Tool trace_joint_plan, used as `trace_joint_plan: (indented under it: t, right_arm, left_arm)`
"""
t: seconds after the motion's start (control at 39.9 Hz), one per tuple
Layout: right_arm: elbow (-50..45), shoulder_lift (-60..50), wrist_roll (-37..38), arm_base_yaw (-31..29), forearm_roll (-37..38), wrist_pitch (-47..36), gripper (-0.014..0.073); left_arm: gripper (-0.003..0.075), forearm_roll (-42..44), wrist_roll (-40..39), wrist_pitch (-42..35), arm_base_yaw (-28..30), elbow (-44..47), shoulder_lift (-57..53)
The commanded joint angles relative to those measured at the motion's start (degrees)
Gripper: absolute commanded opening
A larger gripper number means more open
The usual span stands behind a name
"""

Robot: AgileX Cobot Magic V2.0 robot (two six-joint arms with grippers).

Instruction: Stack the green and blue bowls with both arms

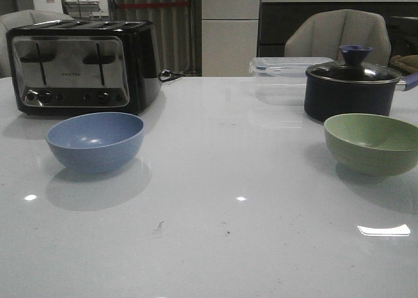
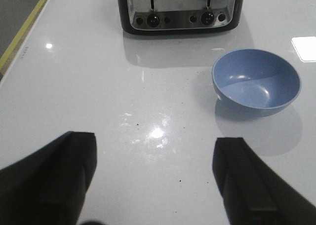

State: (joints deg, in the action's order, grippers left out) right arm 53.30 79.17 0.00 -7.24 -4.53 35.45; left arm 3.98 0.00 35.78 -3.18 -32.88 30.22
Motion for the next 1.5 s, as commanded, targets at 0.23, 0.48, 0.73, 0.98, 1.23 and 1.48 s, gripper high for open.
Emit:
trace_joint_plan:
  t: [0.23,0.48,0.73,0.98,1.23,1.48]
  right_arm:
    - [18.5,18.2,-4.6,-0.4,-6.2,4.9,0.0538]
    - [28.4,28.4,-5.5,-0.4,-7.2,10.0,0.0513]
    - [30.8,31.2,-5.5,-0.4,-6.5,12.4,0.0218]
    - [31.0,29.3,-5.5,0.0,-6.3,13.7,0.0076]
    - [31.0,22.0,-6.8,7.1,-6.3,14.2,0.0075]
    - [30.8,20.5,-7.4,20.5,-6.3,14.7,0.0075]
  left_arm:
    - [0.0547,-0.2,0.0,-4.8,-0.2,-2.0,0.6]
    - [0.0547,-0.2,0.0,-4.8,-0.2,-2.0,0.6]
    - [0.0547,-0.2,0.0,-4.8,-0.2,-2.0,0.6]
    - [0.0547,-0.2,0.0,-4.8,-0.2,-2.0,0.6]
    - [0.0536,-0.2,0.0,-4.8,-0.2,-2.0,0.6]
    - [0.0482,-0.2,0.0,-4.8,-0.2,-2.0,0.6]
